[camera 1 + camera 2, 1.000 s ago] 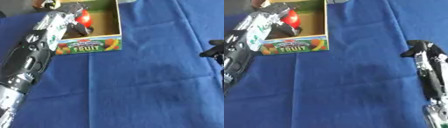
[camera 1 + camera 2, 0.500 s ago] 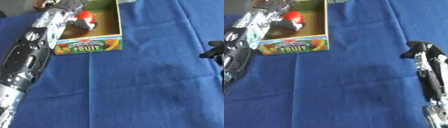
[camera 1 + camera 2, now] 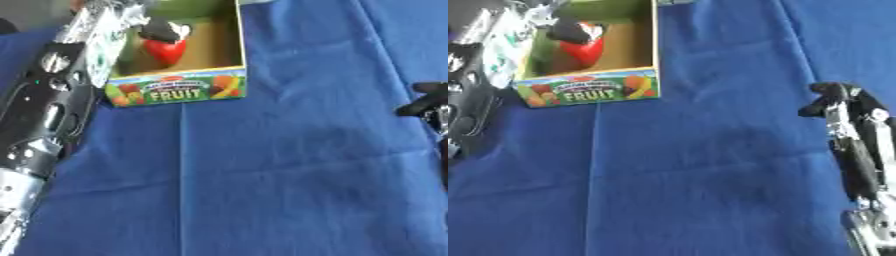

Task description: Pick up objects on the table and place them in the box.

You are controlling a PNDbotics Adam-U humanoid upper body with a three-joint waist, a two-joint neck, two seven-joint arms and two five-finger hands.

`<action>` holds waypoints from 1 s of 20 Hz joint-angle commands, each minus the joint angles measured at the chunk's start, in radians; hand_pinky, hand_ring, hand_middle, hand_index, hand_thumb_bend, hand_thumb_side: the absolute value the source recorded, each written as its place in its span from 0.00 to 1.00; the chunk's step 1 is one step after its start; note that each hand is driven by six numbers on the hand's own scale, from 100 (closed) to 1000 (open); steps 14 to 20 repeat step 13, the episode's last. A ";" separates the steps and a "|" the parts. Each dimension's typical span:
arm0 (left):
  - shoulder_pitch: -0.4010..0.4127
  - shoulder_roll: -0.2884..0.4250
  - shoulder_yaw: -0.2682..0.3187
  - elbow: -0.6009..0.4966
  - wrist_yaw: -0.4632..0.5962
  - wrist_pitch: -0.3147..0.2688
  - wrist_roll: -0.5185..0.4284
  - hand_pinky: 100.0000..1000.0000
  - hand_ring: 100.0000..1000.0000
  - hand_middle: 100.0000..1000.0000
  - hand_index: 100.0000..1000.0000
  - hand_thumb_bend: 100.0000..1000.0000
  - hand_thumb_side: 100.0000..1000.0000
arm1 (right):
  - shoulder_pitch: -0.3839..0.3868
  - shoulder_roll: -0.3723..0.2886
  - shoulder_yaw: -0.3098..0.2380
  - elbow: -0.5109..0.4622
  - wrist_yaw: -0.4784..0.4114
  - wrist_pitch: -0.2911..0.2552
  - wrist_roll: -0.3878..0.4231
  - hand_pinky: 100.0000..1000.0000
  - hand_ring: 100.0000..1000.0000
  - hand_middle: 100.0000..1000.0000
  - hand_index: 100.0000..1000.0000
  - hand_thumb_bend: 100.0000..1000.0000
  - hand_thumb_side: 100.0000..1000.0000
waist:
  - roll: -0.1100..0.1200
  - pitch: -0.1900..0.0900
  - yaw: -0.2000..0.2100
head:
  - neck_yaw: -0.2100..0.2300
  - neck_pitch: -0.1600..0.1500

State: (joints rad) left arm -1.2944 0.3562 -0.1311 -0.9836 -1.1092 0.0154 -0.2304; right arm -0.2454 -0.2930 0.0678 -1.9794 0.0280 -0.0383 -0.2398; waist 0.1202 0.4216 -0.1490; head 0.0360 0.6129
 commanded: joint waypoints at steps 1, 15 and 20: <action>-0.013 0.063 0.028 -0.097 0.051 -0.013 0.051 0.63 0.77 0.64 0.87 0.20 0.62 | 0.001 -0.002 -0.008 -0.021 0.006 0.003 -0.008 0.60 0.49 0.39 0.64 0.00 0.66 | -0.014 -0.040 0.012 | -0.011 0.018; 0.211 0.196 0.056 -0.415 0.246 -0.051 0.247 0.45 0.63 0.56 0.84 0.11 0.77 | 0.014 0.008 -0.025 -0.021 -0.007 0.009 -0.030 0.60 0.49 0.39 0.64 0.00 0.65 | -0.038 -0.101 0.077 | -0.042 0.072; 0.211 0.196 0.056 -0.415 0.246 -0.051 0.247 0.45 0.63 0.56 0.84 0.11 0.77 | 0.014 0.008 -0.025 -0.021 -0.007 0.009 -0.030 0.60 0.49 0.39 0.64 0.00 0.65 | -0.038 -0.101 0.077 | -0.042 0.072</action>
